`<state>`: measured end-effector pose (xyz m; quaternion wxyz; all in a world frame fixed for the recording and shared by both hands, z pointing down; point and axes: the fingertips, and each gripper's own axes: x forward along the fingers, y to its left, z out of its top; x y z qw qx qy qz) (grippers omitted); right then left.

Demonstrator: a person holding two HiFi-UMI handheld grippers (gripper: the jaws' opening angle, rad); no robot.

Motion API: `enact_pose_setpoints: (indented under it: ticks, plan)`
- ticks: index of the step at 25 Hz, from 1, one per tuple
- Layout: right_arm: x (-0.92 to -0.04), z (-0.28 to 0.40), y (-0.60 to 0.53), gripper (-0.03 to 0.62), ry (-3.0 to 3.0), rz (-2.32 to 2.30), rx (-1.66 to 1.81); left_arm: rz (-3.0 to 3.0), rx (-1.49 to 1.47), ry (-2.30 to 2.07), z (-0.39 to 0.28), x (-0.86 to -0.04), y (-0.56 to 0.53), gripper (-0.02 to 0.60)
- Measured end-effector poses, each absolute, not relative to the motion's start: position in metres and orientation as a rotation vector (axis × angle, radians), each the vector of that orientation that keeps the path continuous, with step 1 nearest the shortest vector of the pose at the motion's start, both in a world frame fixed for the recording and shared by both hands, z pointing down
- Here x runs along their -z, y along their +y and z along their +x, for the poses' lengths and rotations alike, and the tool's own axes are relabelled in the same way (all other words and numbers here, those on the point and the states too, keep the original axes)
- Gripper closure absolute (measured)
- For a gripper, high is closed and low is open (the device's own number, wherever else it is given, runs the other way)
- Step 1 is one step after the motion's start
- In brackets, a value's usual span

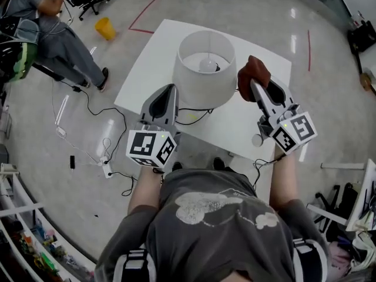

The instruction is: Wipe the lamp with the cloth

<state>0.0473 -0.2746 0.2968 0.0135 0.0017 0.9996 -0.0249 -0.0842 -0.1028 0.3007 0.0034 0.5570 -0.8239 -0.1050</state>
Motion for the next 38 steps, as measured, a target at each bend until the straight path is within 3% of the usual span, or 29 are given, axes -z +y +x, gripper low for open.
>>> enact_pose_setpoints:
  ticks: [12,31,38]
  plan:
    - [-0.313,0.039,-0.204,0.503,3.179,-0.143,-0.027,1.991,0.375,-2.377,-0.090,-0.296,-0.100,0.574]
    - [-0.435,0.052,-0.162,0.503,3.279,-0.469,0.387,2.107,0.258,-2.047,-0.079,-0.358,-0.086,0.574]
    - [-0.405,0.066,-0.161,0.503,3.246,-0.410,0.326,2.072,0.259,-2.110,-0.078,-0.350,-0.089,0.574]
